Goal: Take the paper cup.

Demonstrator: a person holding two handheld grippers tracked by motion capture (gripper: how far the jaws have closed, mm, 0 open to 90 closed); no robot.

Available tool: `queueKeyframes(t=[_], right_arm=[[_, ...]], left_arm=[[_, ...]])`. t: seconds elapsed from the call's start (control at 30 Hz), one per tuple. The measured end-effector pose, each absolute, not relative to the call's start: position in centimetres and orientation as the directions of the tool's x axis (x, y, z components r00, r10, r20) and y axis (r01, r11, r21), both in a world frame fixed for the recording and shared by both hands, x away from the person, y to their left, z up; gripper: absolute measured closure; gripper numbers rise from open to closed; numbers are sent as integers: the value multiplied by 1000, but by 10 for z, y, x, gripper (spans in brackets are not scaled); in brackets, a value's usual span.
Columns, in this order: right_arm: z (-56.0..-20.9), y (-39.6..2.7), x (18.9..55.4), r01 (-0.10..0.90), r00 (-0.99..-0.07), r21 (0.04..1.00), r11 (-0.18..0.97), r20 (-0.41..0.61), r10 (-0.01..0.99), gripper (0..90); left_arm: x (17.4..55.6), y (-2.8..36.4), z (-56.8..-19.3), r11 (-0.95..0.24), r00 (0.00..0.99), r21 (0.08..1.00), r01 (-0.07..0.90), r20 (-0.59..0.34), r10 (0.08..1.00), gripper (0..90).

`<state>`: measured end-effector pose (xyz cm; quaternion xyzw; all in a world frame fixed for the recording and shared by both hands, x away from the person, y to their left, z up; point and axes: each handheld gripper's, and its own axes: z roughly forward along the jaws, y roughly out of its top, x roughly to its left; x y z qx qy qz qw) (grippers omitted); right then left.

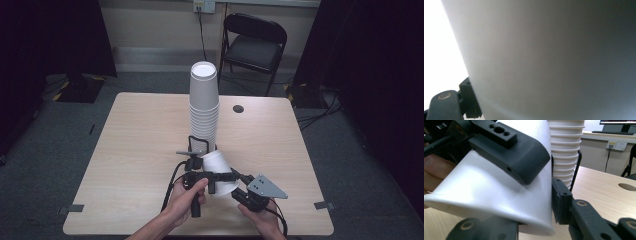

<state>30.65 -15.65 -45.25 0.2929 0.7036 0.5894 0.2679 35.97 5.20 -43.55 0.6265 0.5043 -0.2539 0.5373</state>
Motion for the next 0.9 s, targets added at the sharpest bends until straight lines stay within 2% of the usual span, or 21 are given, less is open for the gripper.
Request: queueKeyframes(t=[0.37,0.9], right_arm=[[-451,-158,306,96,-639,983,155,-59,767,829],[-447,-159,306,104,-653,983,154,-50,756,859]], left_arm=[[360,49,-439,106,387,442,891,-860,331,117],[370,56,-435,101,434,490,866,-836,337,99]])
